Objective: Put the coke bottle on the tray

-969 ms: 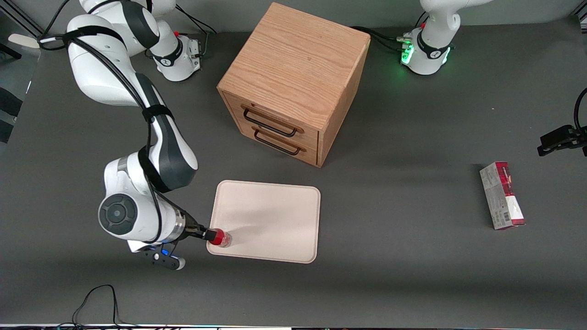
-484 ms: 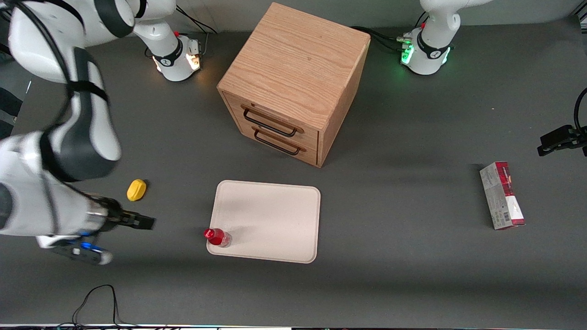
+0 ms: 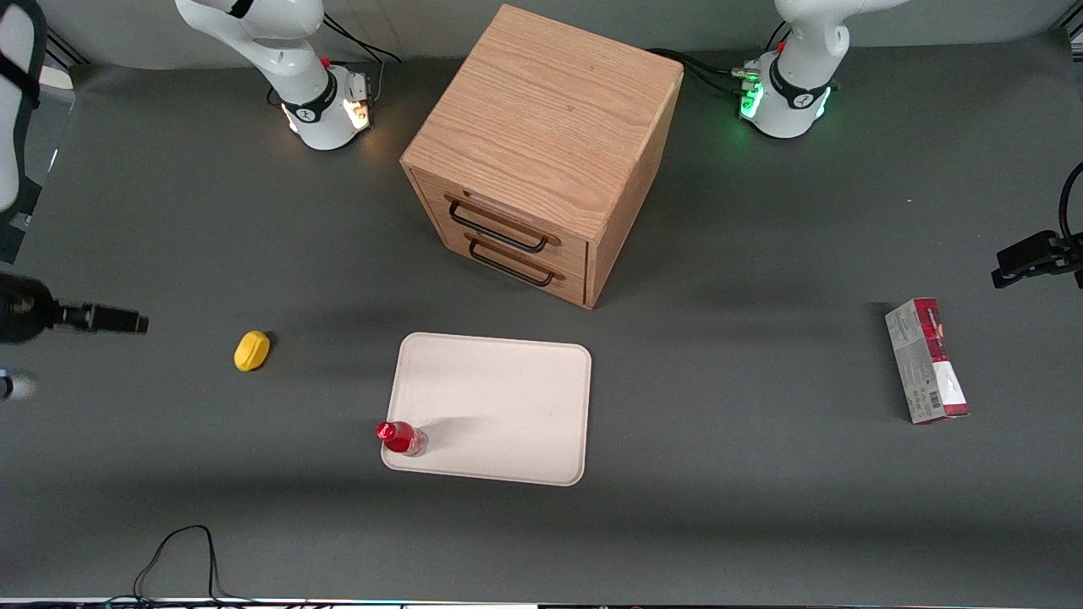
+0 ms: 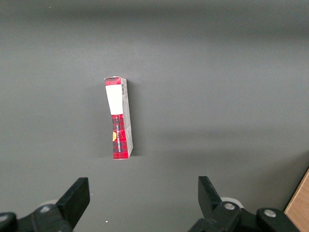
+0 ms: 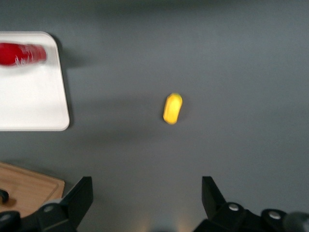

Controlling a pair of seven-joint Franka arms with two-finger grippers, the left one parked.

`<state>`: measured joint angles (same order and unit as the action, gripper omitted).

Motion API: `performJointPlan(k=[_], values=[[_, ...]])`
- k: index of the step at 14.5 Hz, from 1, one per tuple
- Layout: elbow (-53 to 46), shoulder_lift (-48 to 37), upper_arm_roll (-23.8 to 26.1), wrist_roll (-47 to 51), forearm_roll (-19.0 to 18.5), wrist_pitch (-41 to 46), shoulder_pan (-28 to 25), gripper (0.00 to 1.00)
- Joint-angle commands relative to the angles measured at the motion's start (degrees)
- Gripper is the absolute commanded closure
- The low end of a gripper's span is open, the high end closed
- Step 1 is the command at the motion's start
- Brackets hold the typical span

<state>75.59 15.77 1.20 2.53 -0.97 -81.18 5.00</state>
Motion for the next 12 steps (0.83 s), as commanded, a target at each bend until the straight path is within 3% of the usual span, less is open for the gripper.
performJointPlan(k=[1, 5, 12], values=[[22.2, -18.1, -5.2, -1.1, 1.8, -7.3, -4.5, 0.00], [24.2, -22.2, -7.3, -1.6, 1.8, -7.4, -8.4, 0.00], [20.3, -19.2, -6.0, -0.9, 1.8, -7.0, -10.7, 0.00]])
